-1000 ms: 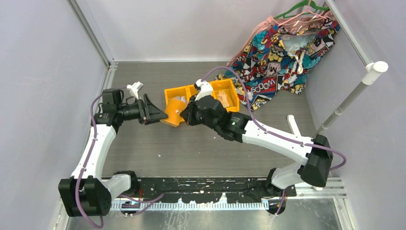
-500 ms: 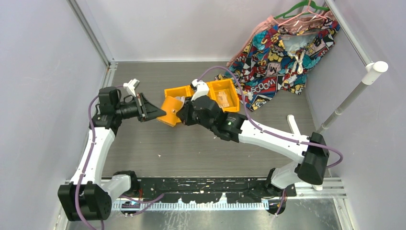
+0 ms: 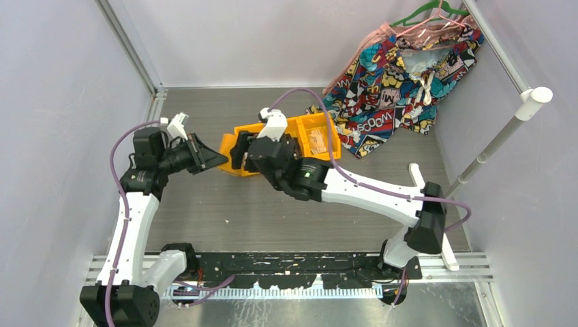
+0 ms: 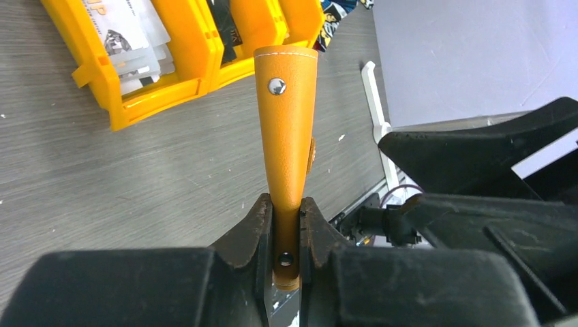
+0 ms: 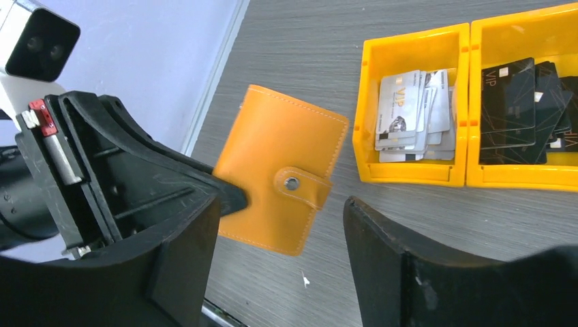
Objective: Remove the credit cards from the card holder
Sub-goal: Pick up the card holder from the center of the board, then open the card holder.
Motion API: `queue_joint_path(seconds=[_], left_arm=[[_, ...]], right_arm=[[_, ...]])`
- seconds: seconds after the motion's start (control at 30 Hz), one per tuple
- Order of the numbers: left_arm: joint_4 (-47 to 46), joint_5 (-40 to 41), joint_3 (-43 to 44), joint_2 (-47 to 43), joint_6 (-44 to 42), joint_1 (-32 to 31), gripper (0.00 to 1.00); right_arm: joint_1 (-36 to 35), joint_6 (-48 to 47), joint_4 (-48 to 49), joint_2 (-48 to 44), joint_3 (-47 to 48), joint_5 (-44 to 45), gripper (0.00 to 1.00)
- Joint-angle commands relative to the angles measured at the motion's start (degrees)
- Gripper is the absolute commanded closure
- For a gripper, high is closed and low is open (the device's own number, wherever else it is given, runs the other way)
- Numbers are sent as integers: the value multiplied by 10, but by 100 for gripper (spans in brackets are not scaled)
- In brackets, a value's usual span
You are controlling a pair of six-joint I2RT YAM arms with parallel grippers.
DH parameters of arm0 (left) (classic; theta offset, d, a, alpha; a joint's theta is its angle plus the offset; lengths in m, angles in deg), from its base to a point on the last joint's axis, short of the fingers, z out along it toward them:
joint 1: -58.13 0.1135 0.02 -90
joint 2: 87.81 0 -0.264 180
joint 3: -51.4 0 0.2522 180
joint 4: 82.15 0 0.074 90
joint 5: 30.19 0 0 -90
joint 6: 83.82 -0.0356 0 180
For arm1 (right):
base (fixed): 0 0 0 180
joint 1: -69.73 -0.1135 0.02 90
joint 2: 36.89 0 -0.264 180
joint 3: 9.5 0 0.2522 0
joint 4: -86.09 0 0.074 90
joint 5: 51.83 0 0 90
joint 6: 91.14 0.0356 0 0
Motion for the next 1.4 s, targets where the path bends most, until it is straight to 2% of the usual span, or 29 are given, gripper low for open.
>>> queue_joint_path(seconds=[0.0, 0.23, 0.5, 0.6, 0.8, 1.1, 1.37], left_arm=[[-9, 10, 24, -3, 1, -2, 100], [0, -12, 29, -13, 11, -2, 100], [-2, -46, 36, -21, 33, -2, 100], [-1, -53, 38, -23, 36, -2, 100], [3, -57, 45, -26, 37, -2, 100], [12, -54, 55, -28, 32, -2, 100], [20, -27, 62, -30, 17, -2, 100]], right_arm=[[-14, 23, -54, 53, 79, 74, 31], [-15, 33, -63, 87, 106, 80, 44], [-14, 32, -73, 108, 117, 102, 45], [-13, 29, -77, 121, 126, 106, 49], [-11, 28, -95, 142, 137, 115, 65], [-11, 30, -125, 136, 121, 170, 97], [-11, 31, -121, 98, 83, 187, 99]])
